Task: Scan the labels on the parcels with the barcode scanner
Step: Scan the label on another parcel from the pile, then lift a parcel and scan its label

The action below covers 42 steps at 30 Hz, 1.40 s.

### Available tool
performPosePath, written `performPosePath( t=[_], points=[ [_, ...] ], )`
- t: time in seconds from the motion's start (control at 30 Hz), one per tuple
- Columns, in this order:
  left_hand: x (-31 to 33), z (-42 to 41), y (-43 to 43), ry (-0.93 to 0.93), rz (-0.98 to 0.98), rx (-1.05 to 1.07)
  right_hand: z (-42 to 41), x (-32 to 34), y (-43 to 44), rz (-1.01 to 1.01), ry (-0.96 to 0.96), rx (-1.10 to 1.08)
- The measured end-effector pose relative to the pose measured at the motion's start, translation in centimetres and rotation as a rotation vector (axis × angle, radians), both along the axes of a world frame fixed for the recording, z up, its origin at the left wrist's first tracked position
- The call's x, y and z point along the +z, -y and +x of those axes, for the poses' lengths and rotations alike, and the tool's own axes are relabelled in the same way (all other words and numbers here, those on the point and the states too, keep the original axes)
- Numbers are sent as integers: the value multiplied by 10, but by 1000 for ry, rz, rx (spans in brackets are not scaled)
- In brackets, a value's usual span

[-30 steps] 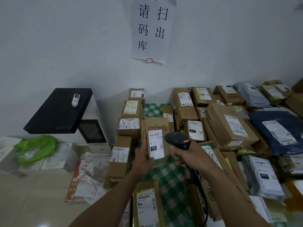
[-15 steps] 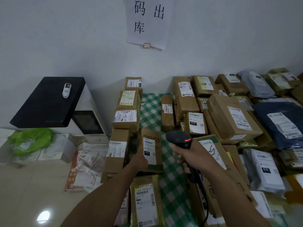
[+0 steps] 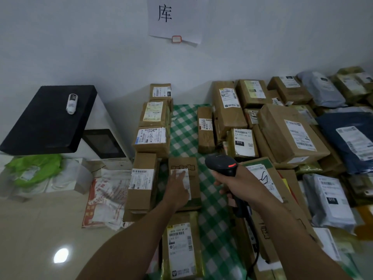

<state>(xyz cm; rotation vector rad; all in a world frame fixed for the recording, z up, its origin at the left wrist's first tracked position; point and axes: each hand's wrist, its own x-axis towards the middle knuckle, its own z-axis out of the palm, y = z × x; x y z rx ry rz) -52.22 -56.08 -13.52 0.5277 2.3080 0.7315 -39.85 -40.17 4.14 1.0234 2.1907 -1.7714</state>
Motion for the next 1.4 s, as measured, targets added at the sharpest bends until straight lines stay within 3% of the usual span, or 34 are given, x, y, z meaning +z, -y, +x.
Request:
performPosePath(
  t=[0.1,0.17,0.4,0.77,0.87,1.0,1.13,1.23,1.4],
  points=[
    [-3,-4,-10,57,-113,-202,-7,-2,-7,-7,3,-1],
    [-10,-7,-15,48,-148,-204,-13,-4,-12,-22,-6,-21],
    [22,-50,-71,-224,182,-119,-38,-20,-43,-112,2,-148],
    [8,-126,-182,235,309,252,-75,-35,-83,-124,-5,-248],
    [-2,-136,-188,380,368,309,-81,-40,-91,-127,-13,-268],
    [-13,-140,-185,510,294,430,-76,-45,-99,-136,-18,-283],
    [-5,-134,-175,635,426,579,-71,-44,-101,-146,-29,-307],
    [20,-115,-152,649,610,609,-68,-38,-96,-168,-69,-330],
    [82,-61,-92,533,815,487,-65,-20,-71,-121,-176,-365]
  ],
)
